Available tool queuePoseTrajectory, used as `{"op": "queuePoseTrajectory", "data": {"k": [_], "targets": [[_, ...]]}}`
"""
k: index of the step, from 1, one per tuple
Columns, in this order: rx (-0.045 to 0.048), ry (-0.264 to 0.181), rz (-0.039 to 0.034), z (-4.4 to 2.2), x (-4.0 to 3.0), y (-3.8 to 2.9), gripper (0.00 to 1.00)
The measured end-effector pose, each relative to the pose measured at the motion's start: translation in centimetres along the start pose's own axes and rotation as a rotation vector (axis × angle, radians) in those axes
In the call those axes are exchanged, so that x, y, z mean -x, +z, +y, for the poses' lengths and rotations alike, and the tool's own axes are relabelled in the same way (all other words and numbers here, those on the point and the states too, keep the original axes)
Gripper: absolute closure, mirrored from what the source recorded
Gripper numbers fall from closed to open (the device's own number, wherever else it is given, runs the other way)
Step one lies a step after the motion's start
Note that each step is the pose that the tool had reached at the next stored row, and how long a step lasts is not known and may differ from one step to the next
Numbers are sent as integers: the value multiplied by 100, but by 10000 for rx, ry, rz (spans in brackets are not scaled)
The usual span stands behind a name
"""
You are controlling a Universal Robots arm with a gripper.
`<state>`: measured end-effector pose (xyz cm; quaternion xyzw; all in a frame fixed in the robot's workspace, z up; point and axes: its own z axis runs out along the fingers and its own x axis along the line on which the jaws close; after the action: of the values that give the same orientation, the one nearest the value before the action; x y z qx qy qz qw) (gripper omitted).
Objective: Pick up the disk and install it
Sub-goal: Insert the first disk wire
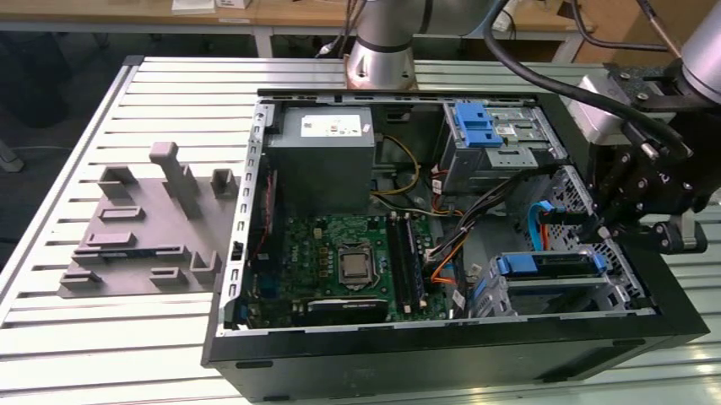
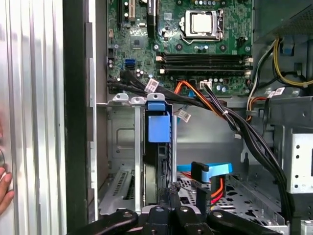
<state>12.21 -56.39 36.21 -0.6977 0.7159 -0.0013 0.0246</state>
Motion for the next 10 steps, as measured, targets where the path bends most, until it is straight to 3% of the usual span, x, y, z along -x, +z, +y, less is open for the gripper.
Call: {"op": "queuePoseTrajectory", "data": {"k": [10], "targets": [[-98,-2,-2,5,181,-4,89]]}}
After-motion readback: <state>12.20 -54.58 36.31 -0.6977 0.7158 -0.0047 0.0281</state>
